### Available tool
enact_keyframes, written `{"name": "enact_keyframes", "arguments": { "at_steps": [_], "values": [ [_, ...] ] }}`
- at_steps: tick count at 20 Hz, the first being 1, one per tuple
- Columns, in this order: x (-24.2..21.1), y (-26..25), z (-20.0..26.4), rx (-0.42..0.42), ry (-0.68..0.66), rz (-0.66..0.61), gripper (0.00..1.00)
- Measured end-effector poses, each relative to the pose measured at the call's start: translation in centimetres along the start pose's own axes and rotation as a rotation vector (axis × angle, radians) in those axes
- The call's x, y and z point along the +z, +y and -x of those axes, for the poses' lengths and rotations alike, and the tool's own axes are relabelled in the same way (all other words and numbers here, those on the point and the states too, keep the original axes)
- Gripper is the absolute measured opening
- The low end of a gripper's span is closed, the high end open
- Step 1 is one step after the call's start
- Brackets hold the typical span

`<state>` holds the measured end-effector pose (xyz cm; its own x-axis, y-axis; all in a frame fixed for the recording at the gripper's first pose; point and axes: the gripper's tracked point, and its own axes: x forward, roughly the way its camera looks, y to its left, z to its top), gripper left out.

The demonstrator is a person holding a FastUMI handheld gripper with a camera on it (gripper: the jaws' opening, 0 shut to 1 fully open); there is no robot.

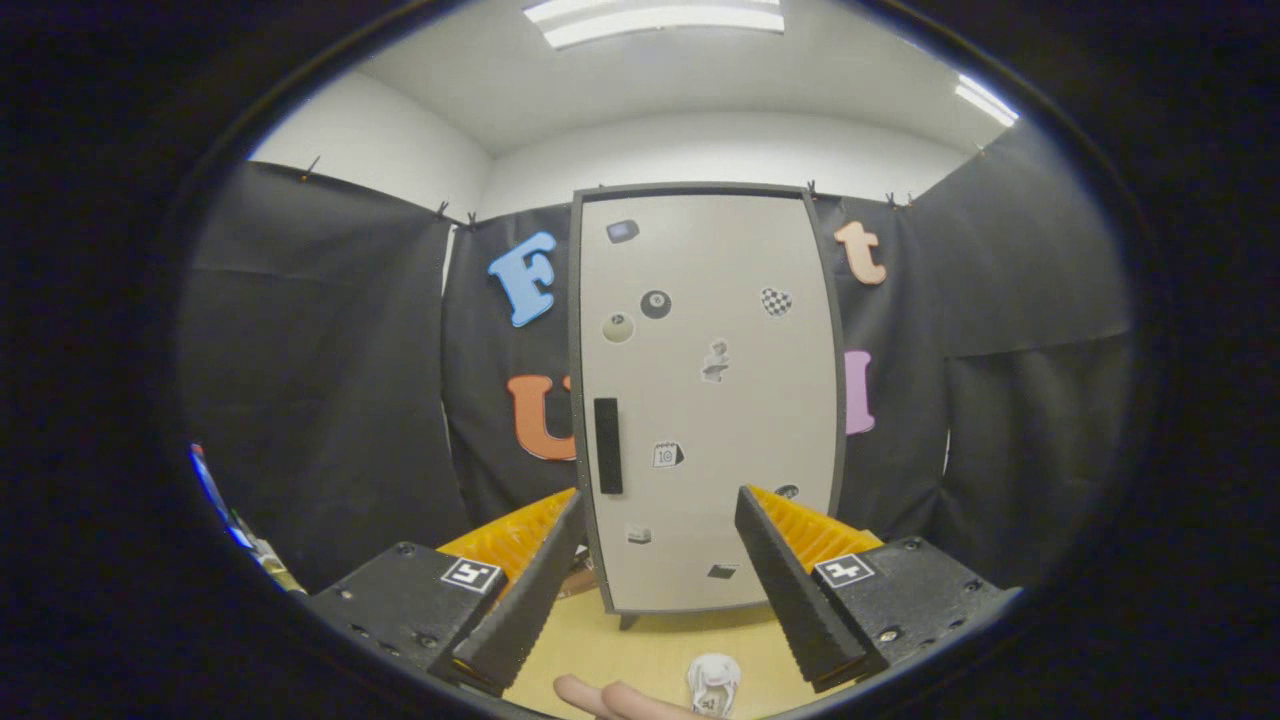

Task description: Open the shoe cabinet door, grab the shoes and put them into the shoe cabinet, then close the shoe cabinet door.

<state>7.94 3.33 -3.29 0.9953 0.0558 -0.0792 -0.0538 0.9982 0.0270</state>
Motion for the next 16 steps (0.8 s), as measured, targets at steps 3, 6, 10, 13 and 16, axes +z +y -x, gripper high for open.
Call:
{"name": "enact_keyframes", "arguments": {
  "at_steps": [3,6,10,13,16],
  "values": [
    [-0.6,1.4,-2.8,0.013,0.014,0.026,0.99],
    [-0.2,1.5,-6.8,-0.005,0.01,0.019,0.99],
    [0.3,2.5,-13.4,0.0,0.006,0.036,0.99],
    [-0.1,3.1,-17.6,0.023,0.023,0.063,0.99],
    [-1.3,3.8,-20.4,0.035,0.053,0.042,0.99]
  ]
}}
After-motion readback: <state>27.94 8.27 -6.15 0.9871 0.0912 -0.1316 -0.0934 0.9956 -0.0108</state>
